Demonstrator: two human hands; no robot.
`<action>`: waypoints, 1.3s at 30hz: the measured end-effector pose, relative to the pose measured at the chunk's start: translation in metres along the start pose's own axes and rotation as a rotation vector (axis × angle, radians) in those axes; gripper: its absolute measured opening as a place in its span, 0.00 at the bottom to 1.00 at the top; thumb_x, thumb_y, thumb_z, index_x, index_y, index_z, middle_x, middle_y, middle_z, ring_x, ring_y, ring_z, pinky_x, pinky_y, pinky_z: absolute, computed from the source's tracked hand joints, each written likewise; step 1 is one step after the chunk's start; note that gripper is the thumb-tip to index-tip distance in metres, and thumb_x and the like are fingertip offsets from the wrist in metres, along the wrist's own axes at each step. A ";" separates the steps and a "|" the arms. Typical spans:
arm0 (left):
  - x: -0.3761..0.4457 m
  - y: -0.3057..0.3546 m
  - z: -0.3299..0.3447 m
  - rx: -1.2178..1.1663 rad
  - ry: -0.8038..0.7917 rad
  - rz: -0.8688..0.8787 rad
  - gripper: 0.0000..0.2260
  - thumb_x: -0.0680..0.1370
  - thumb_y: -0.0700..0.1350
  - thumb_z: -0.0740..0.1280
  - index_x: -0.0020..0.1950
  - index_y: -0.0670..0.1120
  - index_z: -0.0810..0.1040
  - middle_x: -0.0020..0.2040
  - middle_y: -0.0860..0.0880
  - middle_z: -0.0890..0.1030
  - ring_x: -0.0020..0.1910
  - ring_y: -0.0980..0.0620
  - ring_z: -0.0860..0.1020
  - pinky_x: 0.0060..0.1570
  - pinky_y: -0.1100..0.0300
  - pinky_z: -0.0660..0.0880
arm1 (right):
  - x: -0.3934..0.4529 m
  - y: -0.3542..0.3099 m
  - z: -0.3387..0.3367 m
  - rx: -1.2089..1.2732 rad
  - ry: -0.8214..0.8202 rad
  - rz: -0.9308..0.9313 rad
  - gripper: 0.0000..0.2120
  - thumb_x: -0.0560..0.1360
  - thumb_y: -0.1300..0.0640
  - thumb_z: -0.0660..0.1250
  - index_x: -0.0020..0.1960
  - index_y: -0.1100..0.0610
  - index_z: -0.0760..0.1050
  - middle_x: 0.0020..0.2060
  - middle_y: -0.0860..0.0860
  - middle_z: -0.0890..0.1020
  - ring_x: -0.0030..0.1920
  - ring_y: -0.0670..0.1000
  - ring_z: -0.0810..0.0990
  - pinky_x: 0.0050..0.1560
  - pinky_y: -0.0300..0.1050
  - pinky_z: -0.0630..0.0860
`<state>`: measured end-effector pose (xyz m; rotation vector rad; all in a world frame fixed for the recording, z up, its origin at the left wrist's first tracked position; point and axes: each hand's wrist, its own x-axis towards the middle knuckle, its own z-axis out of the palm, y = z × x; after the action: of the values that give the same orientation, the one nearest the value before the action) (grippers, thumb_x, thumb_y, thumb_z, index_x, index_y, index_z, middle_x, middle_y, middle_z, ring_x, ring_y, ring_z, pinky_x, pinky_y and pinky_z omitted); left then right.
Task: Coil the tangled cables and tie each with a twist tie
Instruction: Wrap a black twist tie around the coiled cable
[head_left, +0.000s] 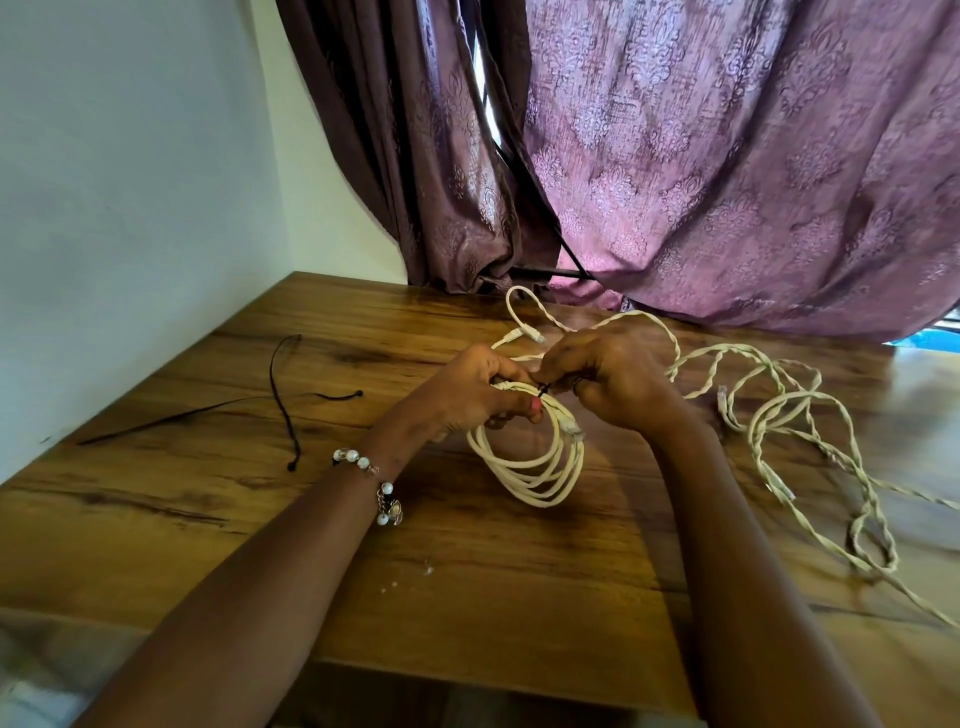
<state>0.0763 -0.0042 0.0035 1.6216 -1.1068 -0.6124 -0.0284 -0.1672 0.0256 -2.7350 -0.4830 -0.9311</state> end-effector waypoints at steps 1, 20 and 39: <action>0.000 0.000 0.000 -0.006 -0.004 0.002 0.05 0.72 0.37 0.72 0.45 0.36 0.83 0.43 0.29 0.79 0.31 0.50 0.71 0.27 0.64 0.68 | 0.000 0.000 -0.001 0.009 -0.004 -0.002 0.16 0.60 0.74 0.65 0.43 0.61 0.84 0.39 0.54 0.85 0.37 0.50 0.83 0.35 0.38 0.78; 0.001 -0.004 -0.006 -0.028 0.028 0.002 0.06 0.73 0.36 0.72 0.45 0.34 0.82 0.36 0.32 0.77 0.29 0.52 0.70 0.27 0.64 0.67 | -0.002 0.000 0.001 0.235 -0.059 0.208 0.10 0.71 0.59 0.73 0.51 0.56 0.84 0.46 0.49 0.85 0.46 0.46 0.83 0.46 0.46 0.80; 0.000 0.001 -0.004 -0.105 0.147 0.014 0.07 0.72 0.35 0.72 0.44 0.47 0.82 0.34 0.50 0.84 0.28 0.57 0.72 0.27 0.65 0.69 | -0.004 0.004 0.011 0.219 0.133 0.276 0.08 0.70 0.68 0.72 0.47 0.59 0.84 0.41 0.45 0.83 0.41 0.44 0.82 0.40 0.37 0.79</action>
<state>0.0792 -0.0022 0.0057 1.5417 -0.9619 -0.5246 -0.0237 -0.1680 0.0139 -2.4445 -0.1657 -0.9204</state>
